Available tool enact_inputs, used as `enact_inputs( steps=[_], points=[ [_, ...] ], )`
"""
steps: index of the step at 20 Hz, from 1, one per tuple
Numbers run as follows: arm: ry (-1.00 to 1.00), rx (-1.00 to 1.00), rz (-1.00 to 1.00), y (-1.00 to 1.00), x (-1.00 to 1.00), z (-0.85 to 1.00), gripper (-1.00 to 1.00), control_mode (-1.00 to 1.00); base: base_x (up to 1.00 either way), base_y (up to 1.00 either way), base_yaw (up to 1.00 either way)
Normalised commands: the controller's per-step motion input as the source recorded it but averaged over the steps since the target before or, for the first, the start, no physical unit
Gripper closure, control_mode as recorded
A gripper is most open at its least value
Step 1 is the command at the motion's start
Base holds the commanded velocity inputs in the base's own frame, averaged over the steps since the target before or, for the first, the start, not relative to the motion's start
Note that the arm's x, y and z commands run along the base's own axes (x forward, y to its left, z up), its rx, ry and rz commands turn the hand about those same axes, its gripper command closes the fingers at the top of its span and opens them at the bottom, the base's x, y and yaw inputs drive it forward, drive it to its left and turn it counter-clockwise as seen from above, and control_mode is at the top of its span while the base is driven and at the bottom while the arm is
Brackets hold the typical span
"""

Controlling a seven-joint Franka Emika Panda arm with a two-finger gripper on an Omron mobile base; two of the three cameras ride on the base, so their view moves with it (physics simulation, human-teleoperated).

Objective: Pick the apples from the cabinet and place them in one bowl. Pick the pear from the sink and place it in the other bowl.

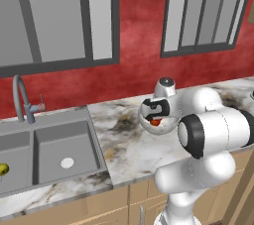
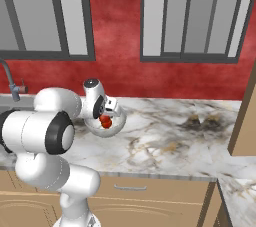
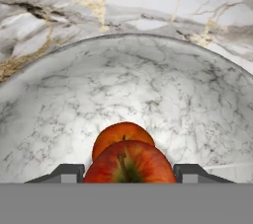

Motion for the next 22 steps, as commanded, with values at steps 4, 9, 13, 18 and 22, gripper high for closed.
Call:
enact_inputs(
  steps=[4, 9, 13, 18, 22],
  points=[
    [0.00, -0.02, 0.00, 0.00, 0.05, -0.23, 1.00, -1.00, 0.00, 0.00, 0.00],
    [0.00, -0.01, 0.00, 0.00, 0.07, -0.06, 1.00, -1.00, 0.00, 0.00, 0.00],
    [0.00, 0.00, 0.00, 0.00, -0.09, 0.00, 1.00, -1.00, 0.00, 0.00, 0.00],
    [0.00, 0.00, 0.00, 0.00, -0.11, 0.00, -1.00, -1.00, 0.00, 0.00, 0.00],
    [0.00, 0.00, 0.00, 0.00, -0.16, 0.04, -1.00, -1.00, 0.00, 0.00, 0.00]
  ],
)
